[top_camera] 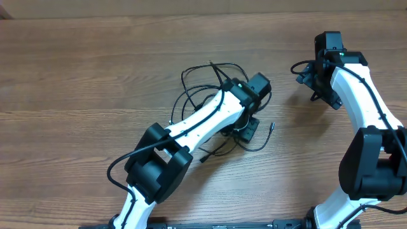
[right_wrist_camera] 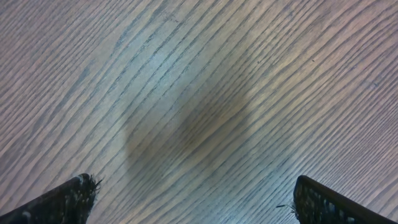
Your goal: Untangle cables
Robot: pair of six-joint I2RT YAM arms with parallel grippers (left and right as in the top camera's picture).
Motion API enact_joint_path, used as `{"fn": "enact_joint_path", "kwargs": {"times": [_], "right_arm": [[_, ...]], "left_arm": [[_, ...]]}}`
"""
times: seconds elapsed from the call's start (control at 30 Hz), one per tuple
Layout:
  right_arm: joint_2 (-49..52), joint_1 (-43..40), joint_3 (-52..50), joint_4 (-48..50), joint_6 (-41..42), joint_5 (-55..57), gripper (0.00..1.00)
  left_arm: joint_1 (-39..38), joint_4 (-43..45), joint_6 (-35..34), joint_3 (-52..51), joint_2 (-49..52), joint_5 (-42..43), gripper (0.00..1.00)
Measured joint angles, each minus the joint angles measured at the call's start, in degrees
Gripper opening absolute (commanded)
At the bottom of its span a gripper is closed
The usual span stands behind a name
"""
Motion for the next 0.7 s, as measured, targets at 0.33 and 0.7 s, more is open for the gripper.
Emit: {"fn": "enact_joint_path", "kwargs": {"times": [0.33, 0.7], "right_arm": [[0.0, 0.0, 0.0, -0.02, 0.02, 0.02, 1.0], [0.0, 0.0, 0.0, -0.02, 0.04, 0.0, 1.0]], "left_arm": [[-0.17, -5.55, 0.39, -4.42, 0.0, -11.17, 0.34], [8.15, -10.95, 1.03, -4.28, 0.0, -15.72, 0.47]]}}
